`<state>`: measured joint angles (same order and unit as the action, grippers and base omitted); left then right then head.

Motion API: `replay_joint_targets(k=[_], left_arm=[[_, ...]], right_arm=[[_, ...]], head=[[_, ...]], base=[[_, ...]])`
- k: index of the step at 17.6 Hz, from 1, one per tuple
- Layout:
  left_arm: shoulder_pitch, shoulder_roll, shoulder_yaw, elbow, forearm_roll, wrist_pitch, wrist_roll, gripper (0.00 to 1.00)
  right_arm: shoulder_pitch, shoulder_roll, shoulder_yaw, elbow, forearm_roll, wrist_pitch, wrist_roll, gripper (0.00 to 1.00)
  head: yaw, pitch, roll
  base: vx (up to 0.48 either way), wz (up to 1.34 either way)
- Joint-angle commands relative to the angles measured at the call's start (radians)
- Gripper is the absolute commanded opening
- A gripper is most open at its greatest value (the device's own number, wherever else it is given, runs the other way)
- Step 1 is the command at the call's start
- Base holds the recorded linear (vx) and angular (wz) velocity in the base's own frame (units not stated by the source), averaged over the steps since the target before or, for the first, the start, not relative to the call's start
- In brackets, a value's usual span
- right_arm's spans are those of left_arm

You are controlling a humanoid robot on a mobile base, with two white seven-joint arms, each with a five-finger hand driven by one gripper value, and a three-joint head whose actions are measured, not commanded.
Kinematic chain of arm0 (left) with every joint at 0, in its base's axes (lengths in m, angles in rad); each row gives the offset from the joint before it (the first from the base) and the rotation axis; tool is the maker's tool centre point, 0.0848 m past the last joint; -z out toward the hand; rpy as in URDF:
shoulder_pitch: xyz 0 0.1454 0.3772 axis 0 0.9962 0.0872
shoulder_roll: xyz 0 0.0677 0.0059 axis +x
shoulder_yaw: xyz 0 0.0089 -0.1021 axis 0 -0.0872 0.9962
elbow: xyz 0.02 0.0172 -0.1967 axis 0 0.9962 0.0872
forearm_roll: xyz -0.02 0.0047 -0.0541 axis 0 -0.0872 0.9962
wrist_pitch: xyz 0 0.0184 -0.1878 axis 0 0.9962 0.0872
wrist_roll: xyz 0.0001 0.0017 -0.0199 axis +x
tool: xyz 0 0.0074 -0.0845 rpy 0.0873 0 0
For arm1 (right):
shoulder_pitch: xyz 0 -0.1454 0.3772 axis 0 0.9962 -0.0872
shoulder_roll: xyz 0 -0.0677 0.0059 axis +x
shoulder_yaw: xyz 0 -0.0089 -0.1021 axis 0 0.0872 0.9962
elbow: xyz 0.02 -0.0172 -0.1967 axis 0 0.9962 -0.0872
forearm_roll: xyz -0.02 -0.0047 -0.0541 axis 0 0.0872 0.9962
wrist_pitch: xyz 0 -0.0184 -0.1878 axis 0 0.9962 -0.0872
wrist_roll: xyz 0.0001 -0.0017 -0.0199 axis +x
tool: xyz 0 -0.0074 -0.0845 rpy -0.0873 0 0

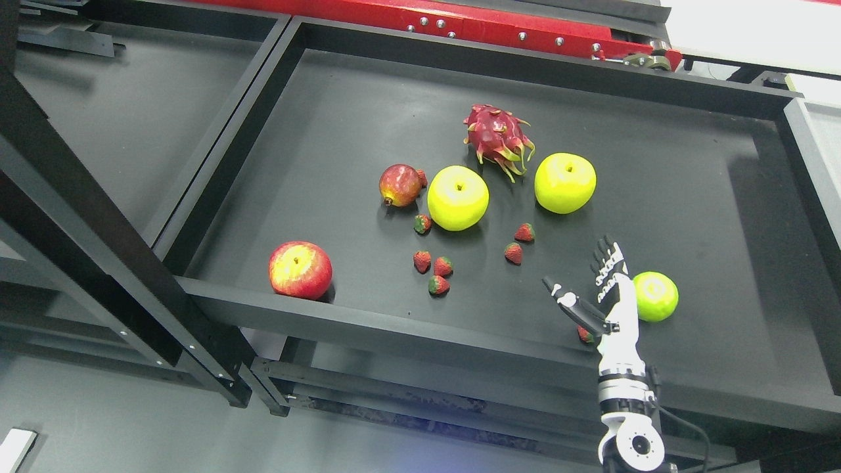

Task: Place green apple on left shelf middle layer
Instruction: 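Open the right hand and withdraw it from the apple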

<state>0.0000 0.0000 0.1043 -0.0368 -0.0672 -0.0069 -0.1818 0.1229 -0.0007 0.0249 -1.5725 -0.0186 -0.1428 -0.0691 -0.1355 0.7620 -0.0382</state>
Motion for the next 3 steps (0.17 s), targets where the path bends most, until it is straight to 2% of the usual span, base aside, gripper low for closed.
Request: replay_joint_targets(k=[1, 3], left_arm=[[-0.021, 0.017, 0.000, 0.000, 0.001, -0.001, -0.001, 1.00], [-0.021, 0.017, 0.000, 0.000, 0.000, -0.001, -0.001, 1.00]], right_arm=[[0.018, -0.017, 0.046, -0.060, -0.021, 0.000, 0.003, 1.00], [0.017, -0.017, 0.046, -0.060, -0.021, 0.000, 0.002, 1.00]], head=[[0.0000, 0.000, 0.000], [0.0000, 0.000, 0.000]], base=[[0.000, 0.00], [0.000, 0.00]])
